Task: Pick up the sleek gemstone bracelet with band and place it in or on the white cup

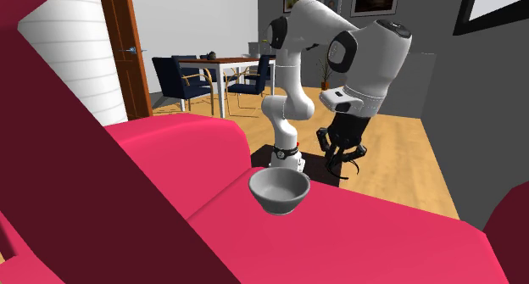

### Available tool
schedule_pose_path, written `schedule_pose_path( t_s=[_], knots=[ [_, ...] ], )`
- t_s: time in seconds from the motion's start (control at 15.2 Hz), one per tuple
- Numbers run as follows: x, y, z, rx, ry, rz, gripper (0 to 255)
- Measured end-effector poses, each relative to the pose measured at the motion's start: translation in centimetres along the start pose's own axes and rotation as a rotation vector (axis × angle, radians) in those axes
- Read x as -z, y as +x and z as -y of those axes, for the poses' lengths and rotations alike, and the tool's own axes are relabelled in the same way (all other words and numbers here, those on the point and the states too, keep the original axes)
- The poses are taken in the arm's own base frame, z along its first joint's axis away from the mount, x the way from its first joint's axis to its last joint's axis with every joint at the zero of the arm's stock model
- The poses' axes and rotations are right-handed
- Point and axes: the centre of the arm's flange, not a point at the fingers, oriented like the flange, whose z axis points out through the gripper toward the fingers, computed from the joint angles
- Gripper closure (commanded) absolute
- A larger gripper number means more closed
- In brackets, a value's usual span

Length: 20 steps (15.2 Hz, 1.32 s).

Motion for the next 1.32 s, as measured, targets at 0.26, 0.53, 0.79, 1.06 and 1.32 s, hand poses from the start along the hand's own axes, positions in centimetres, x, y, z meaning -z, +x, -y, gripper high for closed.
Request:
schedule_pose_path(
  t_s=[0.26, 0.53, 0.79, 1.06, 1.32],
  knots=[
    [1.5, 0.3, -1.1, 0.0, 0.0, 0.0, 255],
    [1.1, 3.0, -5.0, -0.001, 0.0, 0.0, 255],
    [0.3, 5.8, -8.7, -0.001, 0.0, 0.001, 255],
    [-1.2, 8.7, -13.5, -0.001, 0.0, 0.001, 255],
    [-2.6, 9.8, -14.1, 0.0, 0.0, 0.001, 255]
  ],
)
